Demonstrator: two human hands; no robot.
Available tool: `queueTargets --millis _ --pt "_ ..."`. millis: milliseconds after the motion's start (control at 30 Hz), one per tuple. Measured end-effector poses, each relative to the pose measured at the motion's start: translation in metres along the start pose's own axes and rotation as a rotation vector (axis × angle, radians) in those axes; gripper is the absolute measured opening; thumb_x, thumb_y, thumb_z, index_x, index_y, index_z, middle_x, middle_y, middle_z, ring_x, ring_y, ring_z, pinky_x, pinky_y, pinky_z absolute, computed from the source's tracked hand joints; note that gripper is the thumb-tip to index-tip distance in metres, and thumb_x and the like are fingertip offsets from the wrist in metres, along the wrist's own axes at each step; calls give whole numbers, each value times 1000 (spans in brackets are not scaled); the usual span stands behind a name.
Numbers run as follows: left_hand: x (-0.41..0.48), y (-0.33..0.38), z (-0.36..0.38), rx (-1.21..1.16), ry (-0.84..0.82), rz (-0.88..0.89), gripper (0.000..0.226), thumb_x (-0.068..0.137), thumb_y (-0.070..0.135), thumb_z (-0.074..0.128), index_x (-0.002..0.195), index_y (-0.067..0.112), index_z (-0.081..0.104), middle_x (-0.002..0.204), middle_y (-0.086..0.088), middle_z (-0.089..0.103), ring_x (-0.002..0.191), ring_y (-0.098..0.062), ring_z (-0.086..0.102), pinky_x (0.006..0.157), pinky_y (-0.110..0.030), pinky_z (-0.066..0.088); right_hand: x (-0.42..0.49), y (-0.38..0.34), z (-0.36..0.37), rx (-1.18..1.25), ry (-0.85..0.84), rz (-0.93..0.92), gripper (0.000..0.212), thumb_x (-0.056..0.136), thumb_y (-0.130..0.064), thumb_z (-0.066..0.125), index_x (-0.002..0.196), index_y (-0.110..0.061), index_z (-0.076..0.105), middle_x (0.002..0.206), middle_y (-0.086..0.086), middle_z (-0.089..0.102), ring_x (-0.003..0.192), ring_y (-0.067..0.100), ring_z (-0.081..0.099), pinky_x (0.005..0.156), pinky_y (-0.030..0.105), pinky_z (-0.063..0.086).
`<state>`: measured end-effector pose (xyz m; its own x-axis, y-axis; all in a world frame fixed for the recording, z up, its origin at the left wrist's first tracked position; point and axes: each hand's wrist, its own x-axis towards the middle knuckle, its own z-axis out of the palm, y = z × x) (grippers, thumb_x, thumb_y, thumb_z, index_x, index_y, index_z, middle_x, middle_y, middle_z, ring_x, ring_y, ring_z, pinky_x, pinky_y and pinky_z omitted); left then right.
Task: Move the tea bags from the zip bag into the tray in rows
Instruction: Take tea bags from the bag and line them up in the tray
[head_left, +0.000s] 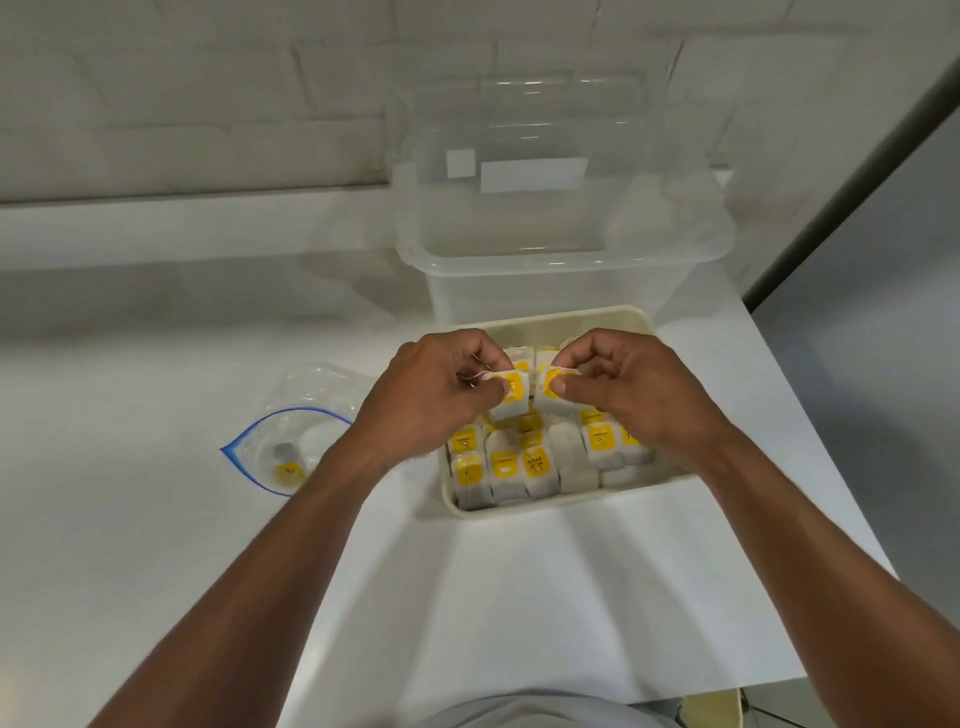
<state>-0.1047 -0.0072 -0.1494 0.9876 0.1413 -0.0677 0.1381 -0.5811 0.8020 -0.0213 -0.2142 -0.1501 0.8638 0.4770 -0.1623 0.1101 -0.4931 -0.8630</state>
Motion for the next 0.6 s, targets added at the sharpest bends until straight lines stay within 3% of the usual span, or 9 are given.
queueTargets --millis 167,233,333,400,600 --pt "12 11 28 52 -38 -44 7 82 30 71 88 34 69 86 13 72 82 -8 69 76 -37 57 2 15 -32 -217 -52 8 10 79 -28 80 85 -31 72 71 -14 68 62 -4 61 54 10 44" --pt "16 14 40 62 -73 -48 8 83 25 72 87 31 69 78 12 72 72 -6 67 69 -30 54 3 22 -43 -354 -131 8 10 79 -29 79 84 -31 70 71 -17 68 65 -4 62 60 12 46" --pt "18 20 59 74 -185 -47 10 83 21 72 86 28 66 72 12 70 64 -1 62 66 -26 50 2 29 -54 -658 -300 -24 8 81 -33 73 86 -33 66 76 -21 68 78 1 62 74 24 49" --pt "18 23 70 82 -259 -46 11 82 24 73 85 30 64 74 13 71 69 -2 64 72 -31 53 0 31 -60 -797 -362 -30 7 83 -37 68 88 -35 64 81 -18 67 84 5 58 76 31 49" --pt "20 28 97 59 -400 -53 11 83 22 72 91 27 66 82 13 74 79 1 67 81 -34 55 0 42 -68 -915 -392 -99 5 86 -38 64 87 -36 59 84 -11 61 86 12 52 68 28 33"
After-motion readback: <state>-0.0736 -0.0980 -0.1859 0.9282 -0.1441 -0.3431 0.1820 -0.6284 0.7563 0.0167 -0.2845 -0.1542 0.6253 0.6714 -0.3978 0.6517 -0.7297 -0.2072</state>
